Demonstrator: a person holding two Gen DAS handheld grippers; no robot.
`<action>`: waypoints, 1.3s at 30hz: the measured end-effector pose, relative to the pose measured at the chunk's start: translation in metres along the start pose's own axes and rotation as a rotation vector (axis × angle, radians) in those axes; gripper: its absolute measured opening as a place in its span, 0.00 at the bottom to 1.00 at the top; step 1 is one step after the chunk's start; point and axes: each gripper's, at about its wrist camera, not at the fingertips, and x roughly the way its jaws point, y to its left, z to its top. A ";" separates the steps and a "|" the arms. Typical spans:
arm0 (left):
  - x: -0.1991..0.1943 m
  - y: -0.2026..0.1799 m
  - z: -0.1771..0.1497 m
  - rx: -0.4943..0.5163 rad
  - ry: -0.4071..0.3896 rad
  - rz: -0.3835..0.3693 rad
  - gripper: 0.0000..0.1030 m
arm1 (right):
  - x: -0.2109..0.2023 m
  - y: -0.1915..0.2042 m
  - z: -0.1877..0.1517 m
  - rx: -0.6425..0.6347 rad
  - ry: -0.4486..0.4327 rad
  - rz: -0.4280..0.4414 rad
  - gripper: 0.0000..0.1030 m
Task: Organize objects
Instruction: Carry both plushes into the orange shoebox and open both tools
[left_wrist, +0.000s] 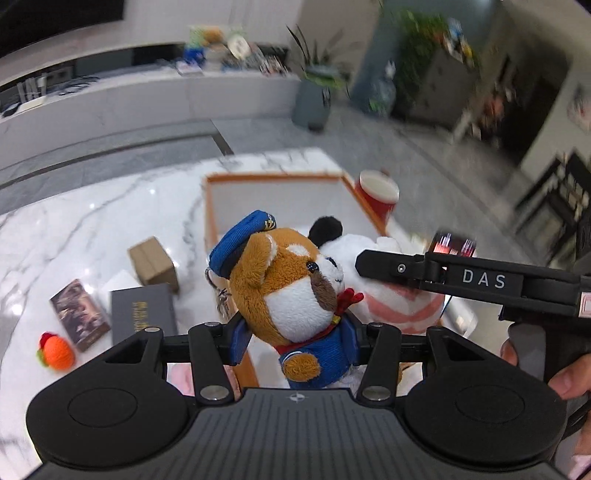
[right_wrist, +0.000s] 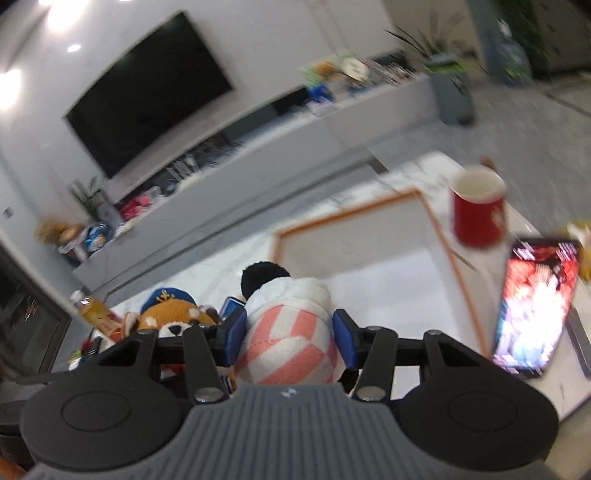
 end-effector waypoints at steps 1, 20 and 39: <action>0.012 -0.003 0.002 0.018 0.031 0.006 0.55 | 0.007 -0.009 -0.003 0.024 0.019 -0.014 0.51; 0.109 -0.035 0.000 0.374 0.329 0.166 0.56 | 0.096 -0.065 -0.013 0.091 0.180 -0.065 0.52; 0.119 -0.047 -0.010 0.457 0.402 0.243 0.59 | 0.087 -0.055 -0.022 -0.029 0.387 -0.118 0.55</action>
